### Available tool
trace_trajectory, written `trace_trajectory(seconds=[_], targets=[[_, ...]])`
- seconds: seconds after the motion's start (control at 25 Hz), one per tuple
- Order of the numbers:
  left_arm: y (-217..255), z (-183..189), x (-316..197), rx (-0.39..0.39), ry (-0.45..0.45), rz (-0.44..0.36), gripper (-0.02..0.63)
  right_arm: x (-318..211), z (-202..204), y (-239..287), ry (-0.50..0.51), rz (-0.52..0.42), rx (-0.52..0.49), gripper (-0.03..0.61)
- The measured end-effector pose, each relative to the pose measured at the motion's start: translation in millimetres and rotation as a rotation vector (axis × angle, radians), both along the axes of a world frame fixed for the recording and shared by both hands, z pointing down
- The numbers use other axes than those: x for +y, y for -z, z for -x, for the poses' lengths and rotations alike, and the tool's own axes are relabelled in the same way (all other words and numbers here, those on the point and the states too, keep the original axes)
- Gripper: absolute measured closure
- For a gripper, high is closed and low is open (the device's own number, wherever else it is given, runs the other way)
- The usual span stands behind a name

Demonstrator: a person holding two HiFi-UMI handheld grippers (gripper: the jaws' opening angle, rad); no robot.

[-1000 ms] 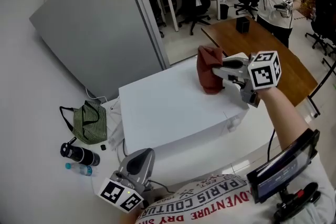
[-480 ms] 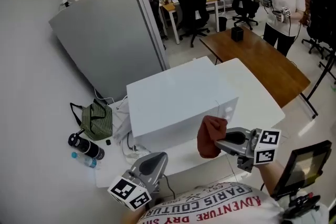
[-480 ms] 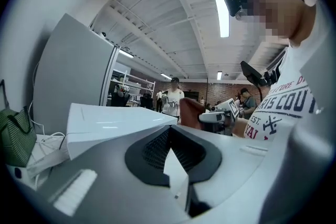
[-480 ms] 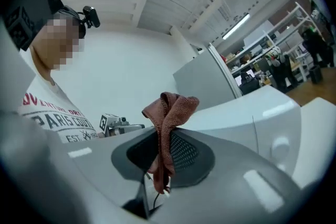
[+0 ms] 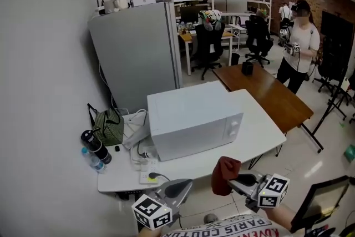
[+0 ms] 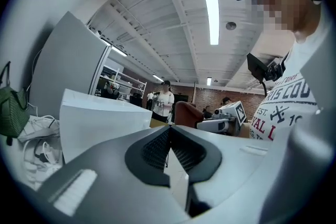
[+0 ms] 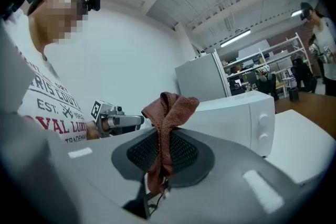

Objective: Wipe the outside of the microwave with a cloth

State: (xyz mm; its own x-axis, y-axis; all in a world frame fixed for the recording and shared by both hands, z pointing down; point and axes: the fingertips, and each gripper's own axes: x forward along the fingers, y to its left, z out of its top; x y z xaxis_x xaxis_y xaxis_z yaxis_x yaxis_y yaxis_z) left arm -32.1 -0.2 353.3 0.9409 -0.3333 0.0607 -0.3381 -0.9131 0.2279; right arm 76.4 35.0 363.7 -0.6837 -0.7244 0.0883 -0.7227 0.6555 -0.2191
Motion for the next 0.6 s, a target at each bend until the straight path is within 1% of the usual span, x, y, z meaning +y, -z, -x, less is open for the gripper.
trace_trajectory(seconds=[0.2, 0.4, 0.6], targets=[[14.5, -0.2, 26.2, -0.001, 0.006, -0.062, 0.607, 20.1, 3.4, 6.4, 0.018, -0.016, 0.002, 0.538], [24.6, -3.3, 43.3, 0.004, 0.025, -0.075, 0.607, 33.2, 0.0, 12.8, 0.039, -0.020, -0.016, 0.538], [27.9, -2.9, 55.7, -0.018, 0.038, -0.091, 0.607, 37.1, -4.0, 15.9, 0.038, -0.035, -0.052, 0.538]])
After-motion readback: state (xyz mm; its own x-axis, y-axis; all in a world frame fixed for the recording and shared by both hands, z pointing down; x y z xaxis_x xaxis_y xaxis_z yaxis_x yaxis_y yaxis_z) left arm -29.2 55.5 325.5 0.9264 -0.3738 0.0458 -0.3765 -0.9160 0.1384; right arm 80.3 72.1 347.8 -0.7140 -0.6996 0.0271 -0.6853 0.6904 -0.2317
